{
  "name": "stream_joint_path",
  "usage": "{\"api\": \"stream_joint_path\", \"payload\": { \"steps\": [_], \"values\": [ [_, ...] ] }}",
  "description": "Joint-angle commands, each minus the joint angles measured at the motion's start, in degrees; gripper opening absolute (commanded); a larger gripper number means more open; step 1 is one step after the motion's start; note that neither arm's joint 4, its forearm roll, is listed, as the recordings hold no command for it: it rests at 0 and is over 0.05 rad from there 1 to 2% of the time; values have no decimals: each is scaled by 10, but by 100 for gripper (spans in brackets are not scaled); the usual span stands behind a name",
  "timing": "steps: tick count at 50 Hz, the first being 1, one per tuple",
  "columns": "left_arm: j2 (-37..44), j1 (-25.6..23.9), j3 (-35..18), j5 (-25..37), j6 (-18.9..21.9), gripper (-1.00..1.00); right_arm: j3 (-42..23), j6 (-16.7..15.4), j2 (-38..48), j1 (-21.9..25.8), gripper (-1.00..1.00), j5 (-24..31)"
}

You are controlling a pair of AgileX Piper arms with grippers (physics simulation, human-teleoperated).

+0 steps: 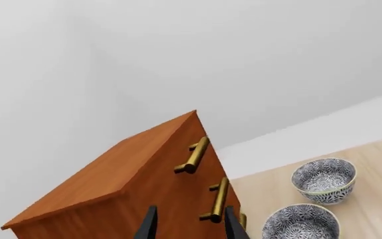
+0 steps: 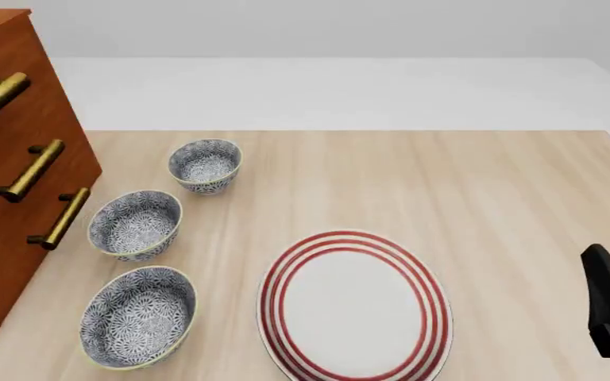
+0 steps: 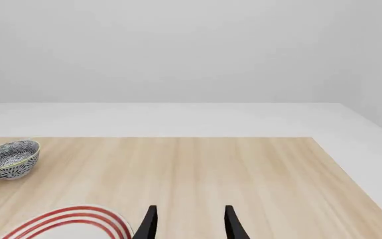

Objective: Open the top drawer of the cabinet.

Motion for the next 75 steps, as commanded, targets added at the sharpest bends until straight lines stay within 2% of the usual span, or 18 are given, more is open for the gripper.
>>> {"api": "stream_joint_path", "payload": {
  "steps": [1, 5, 6, 9, 12, 17, 19, 23, 25, 27, 29, 30, 38, 49, 52, 60, 73, 75],
  "values": [
    [38, 15, -8, -35, 73, 100, 0, 0, 0, 0, 100, 0],
    [51, 12, -2, -56, 110, 100, 0, 0, 0, 0, 100, 0],
    [62, 17, -8, -59, 101, 100, 0, 0, 0, 0, 100, 0],
    [83, 17, -12, -77, 136, 100, 0, 0, 0, 0, 100, 0],
    [94, 21, -15, -83, 141, 100, 0, 0, 0, 0, 100, 0],
    [113, 17, -5, -114, 188, 100, 0, 0, 0, 0, 100, 0],
    [121, 20, -11, -115, 190, 100, 0, 0, 0, 0, 100, 0],
    [133, 17, -12, -140, 224, 100, 0, 0, 0, 0, 100, 0],
    [140, 5, -4, -156, 255, 100, 0, 0, 0, 0, 100, 0],
    [142, 7, -17, -147, 245, 100, 0, 0, 0, 0, 100, 0],
    [157, -3, -8, -170, 272, 100, 0, 0, 0, 0, 100, 0],
    [164, 1, -17, -169, 262, 100, 0, 0, 0, 0, 100, 0],
    [221, -16, -13, -224, 318, 100, 0, 0, 0, 0, 100, 0],
    [269, -28, -25, -246, 351, 100, 0, 0, 0, 0, 100, 0],
    [295, -33, -19, -273, 377, 100, 0, 0, 0, 0, 100, 0],
    [335, -37, -27, -293, 398, 100, 0, 0, 0, 0, 100, 0],
    [406, -33, -29, -351, 472, 100, 0, 0, 0, 0, 100, 0],
    [402, -34, -33, -344, 469, 100, 0, 0, 0, 0, 100, 0]
  ]
}}
